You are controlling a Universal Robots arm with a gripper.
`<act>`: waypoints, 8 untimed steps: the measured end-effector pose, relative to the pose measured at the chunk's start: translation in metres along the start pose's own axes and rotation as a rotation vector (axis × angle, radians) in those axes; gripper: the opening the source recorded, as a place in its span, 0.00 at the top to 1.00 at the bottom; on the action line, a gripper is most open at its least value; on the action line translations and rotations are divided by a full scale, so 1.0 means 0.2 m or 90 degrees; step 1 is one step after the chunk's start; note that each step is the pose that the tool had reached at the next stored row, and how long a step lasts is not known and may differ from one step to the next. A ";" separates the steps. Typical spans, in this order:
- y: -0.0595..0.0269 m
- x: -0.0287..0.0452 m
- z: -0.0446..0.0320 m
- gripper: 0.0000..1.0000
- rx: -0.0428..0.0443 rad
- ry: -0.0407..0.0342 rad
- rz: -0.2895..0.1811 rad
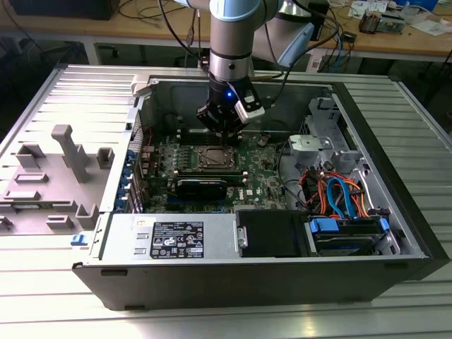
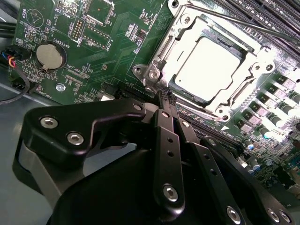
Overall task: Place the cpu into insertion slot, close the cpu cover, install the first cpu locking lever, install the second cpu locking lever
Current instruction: 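Install the second cpu locking lever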
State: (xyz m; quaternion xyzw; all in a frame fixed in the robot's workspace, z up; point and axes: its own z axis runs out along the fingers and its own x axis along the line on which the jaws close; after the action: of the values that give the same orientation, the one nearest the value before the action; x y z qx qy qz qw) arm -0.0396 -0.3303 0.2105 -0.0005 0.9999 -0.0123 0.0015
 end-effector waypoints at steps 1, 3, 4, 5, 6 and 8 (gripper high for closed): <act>0.000 0.000 0.000 0.89 0.0000 0.0000 0.000; -0.002 0.000 0.000 0.89 0.0008 0.0000 0.000; -0.003 0.000 0.000 0.89 0.0014 0.0000 0.000; -0.005 0.000 0.000 0.89 0.0030 0.0001 0.000; -0.007 0.000 0.000 0.89 0.0048 0.0000 0.000; -0.013 0.000 0.000 0.89 0.0074 0.0001 0.000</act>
State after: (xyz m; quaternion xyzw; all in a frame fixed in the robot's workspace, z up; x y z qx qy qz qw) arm -0.0395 -0.3328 0.2105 -0.0006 0.9998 -0.0181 0.0015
